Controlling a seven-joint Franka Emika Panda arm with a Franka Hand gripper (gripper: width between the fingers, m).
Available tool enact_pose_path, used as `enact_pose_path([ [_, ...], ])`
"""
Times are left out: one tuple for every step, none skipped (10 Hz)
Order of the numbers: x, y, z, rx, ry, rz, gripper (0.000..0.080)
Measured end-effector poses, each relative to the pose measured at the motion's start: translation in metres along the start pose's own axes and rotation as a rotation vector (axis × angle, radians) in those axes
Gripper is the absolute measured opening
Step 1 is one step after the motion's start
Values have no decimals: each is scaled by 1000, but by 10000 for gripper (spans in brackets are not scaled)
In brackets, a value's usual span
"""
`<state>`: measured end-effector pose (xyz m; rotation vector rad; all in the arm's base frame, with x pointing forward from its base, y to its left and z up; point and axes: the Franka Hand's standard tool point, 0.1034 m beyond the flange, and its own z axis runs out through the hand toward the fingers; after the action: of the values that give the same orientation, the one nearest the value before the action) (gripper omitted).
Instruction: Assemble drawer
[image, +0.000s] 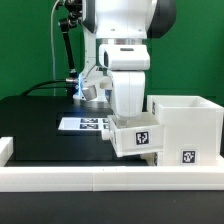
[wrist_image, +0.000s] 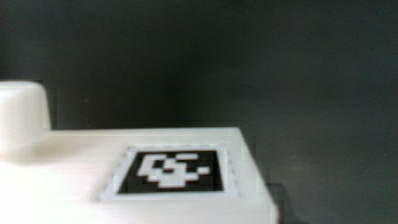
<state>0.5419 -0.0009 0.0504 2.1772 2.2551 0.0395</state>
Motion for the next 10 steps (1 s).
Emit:
enact_pose_path([
  [3, 1, -1, -2, 0, 9, 42],
  [3, 1, -1, -2, 0, 18, 42],
  [4, 1, -1, -3, 0, 22, 42],
  [4, 1, -1, -2, 0, 25, 42],
  [4, 1, -1, -3, -1, 24, 42],
  [4, 1, 0, -3, -1, 24, 42],
  [3, 1, 0, -3, -2, 23, 42],
  [3, 1, 0, -3, -2, 23, 42],
  [3, 1, 0, -3, -2, 23, 42],
  [3, 1, 0, -3, -2, 23, 42],
])
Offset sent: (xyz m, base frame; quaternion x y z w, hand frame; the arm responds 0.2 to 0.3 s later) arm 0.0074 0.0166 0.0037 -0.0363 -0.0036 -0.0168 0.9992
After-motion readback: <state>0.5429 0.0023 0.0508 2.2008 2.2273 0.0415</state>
